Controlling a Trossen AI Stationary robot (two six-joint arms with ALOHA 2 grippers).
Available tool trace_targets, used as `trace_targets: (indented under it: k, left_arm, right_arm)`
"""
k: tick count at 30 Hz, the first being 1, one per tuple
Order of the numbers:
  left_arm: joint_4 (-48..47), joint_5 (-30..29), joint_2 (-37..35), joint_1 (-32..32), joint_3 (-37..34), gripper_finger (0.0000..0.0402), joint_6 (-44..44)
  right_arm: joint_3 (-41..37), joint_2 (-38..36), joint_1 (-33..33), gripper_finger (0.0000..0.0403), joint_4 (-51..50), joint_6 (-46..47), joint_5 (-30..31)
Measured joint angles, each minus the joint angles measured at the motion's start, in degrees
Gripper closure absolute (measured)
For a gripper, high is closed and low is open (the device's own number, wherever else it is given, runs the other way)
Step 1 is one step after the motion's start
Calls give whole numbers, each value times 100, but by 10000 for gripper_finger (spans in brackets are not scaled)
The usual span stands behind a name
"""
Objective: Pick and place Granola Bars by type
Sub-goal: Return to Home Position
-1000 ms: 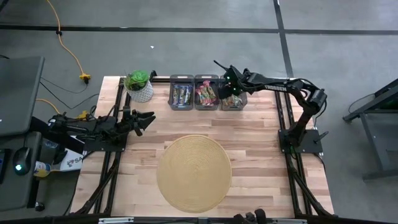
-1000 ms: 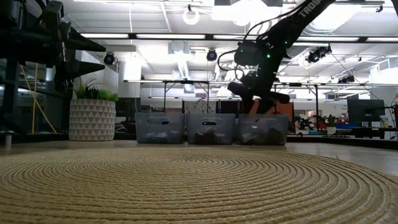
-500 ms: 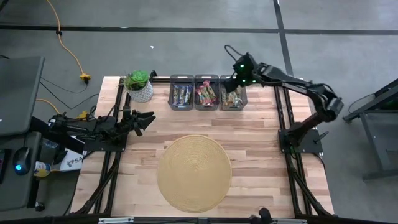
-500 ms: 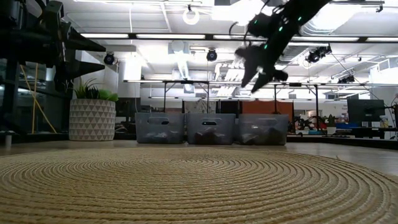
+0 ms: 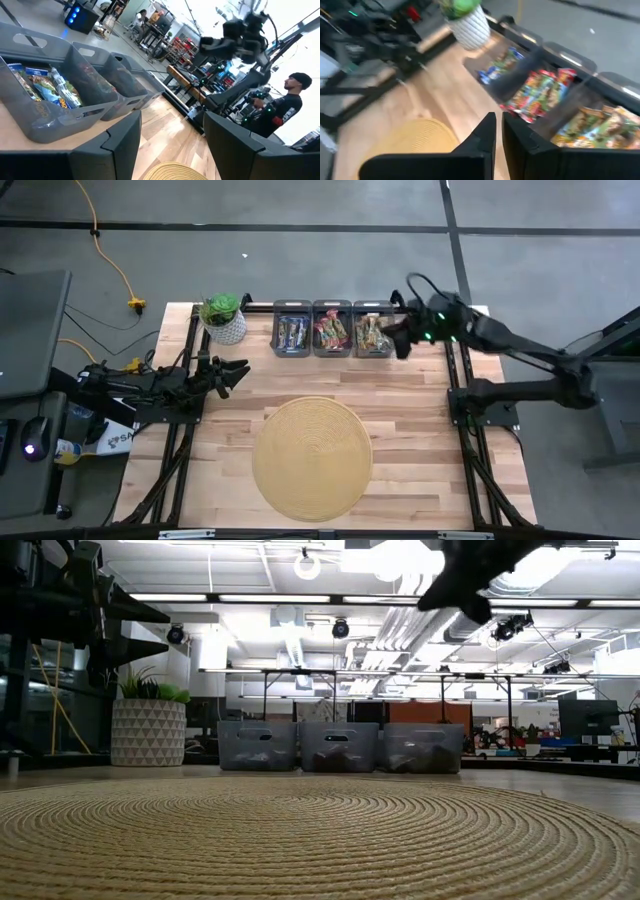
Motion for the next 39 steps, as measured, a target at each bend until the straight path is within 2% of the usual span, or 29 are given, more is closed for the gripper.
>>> trace_targets:
  k: [9,15,20,27,39]
  left_arm:
    - [-2,-1,-2,1,-1,190,0]
    - [-4,1,-1,0,-1,190,0]
    - [-4,-1,-1,0,-1,190,0]
    - [-4,-1,0,2,1,190,0]
    - [-5,1,-2,0,1,190,0]
  right_arm:
    - [-2357,-2359,1221,402,2213,708,644]
    - [-3661,-3256,2006,403,3657,949,588]
    - [-4287,-3453,2527,403,4382,796,870]
    - [-4838,-3449,2903,402,4935,320,1342]
    - [-5494,-3564,2913,402,4914,190,1037]
